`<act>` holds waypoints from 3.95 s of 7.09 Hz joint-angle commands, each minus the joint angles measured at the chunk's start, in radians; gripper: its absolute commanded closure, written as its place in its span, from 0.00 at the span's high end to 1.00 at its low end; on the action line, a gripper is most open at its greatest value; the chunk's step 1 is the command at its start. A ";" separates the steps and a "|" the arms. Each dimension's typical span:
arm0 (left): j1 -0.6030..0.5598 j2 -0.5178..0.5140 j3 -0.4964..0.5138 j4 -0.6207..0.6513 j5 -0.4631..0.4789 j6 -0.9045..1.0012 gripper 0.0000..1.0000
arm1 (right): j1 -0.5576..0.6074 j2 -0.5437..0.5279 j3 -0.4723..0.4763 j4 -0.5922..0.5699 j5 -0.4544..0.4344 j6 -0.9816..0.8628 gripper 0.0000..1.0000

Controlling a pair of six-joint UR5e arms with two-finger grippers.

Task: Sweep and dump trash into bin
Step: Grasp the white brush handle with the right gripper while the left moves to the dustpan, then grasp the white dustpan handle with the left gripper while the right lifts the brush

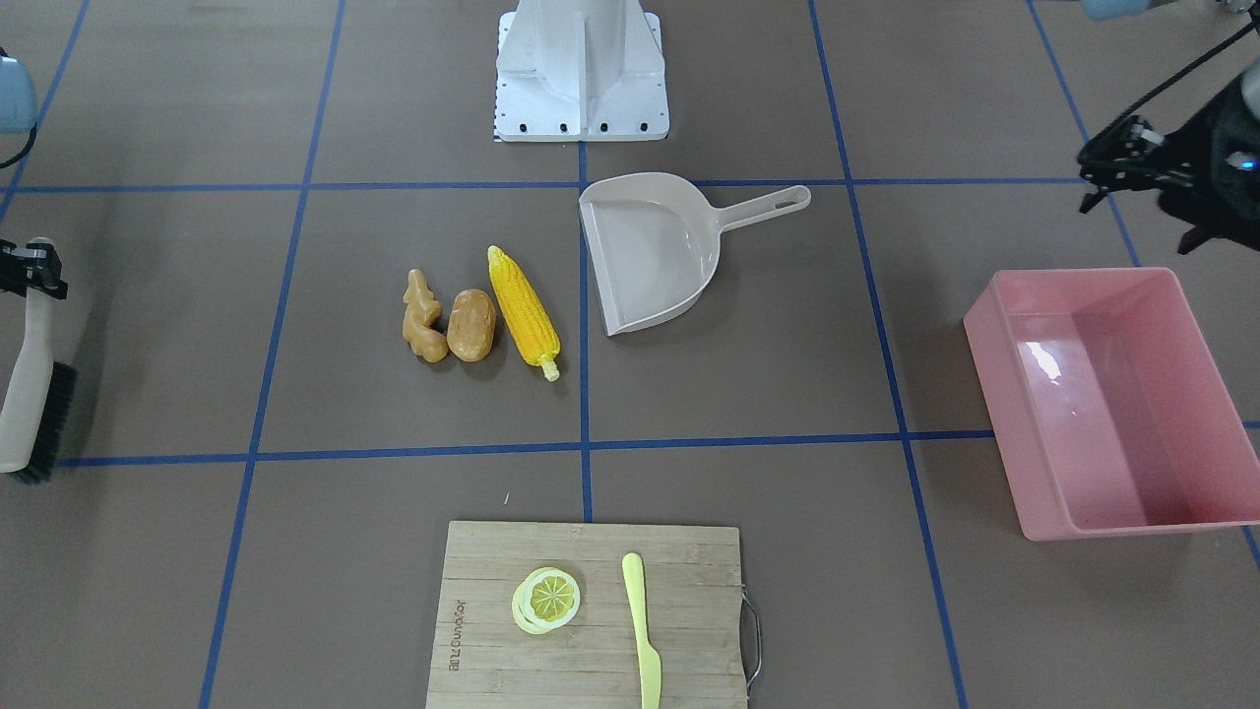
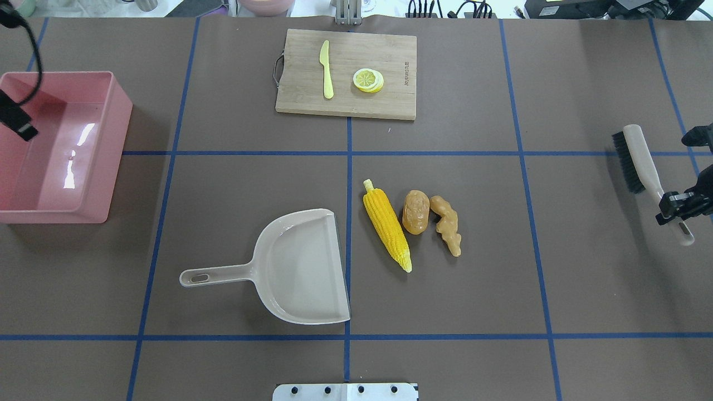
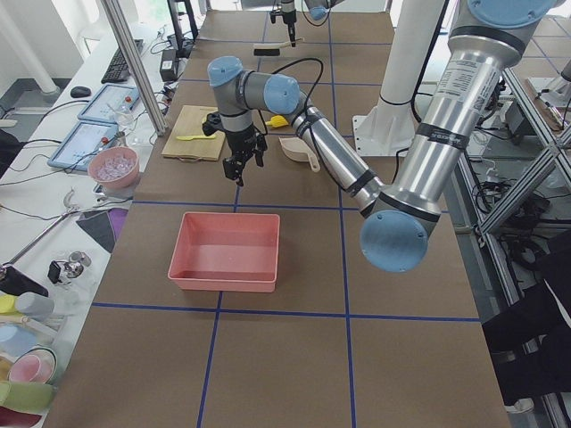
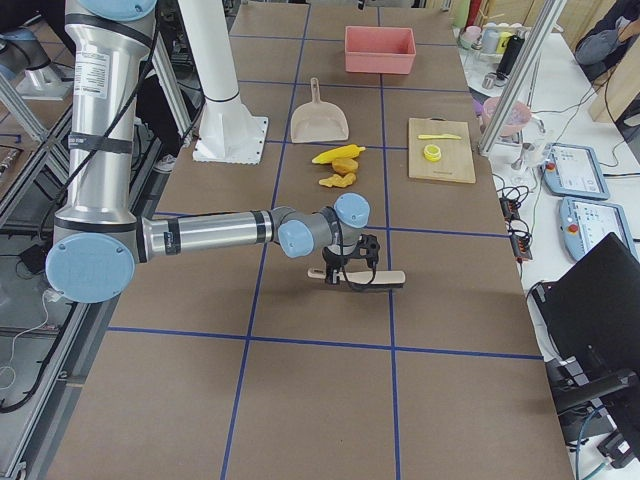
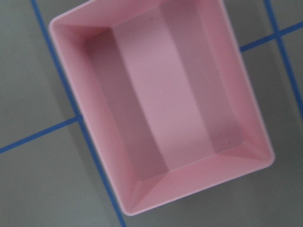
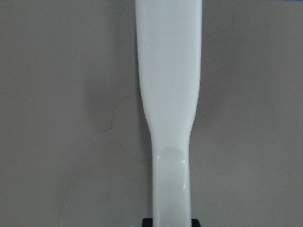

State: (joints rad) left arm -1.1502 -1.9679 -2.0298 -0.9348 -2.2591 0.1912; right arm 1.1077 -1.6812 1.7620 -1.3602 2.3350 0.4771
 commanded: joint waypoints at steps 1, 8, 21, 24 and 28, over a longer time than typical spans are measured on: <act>0.177 -0.090 -0.007 -0.028 0.009 -0.001 1.00 | 0.062 -0.003 0.049 0.003 0.024 -0.002 0.00; 0.530 -0.037 -0.055 -0.368 0.169 0.008 0.99 | 0.097 0.092 0.079 -0.004 0.210 0.211 0.00; 0.707 0.077 0.045 -0.633 0.320 -0.153 0.99 | -0.095 0.063 -0.005 0.512 0.496 0.281 0.00; 0.708 0.077 0.060 -0.633 0.319 -0.150 0.98 | -0.143 0.074 -0.059 0.632 0.492 0.298 0.00; 0.718 0.073 0.117 -0.679 0.320 -0.148 0.55 | -0.299 0.179 -0.044 0.633 0.357 0.533 0.00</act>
State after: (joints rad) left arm -0.4374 -1.8933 -1.9382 -1.5903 -1.9395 0.0424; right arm 0.8574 -1.5431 1.7157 -0.7287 2.7363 0.9283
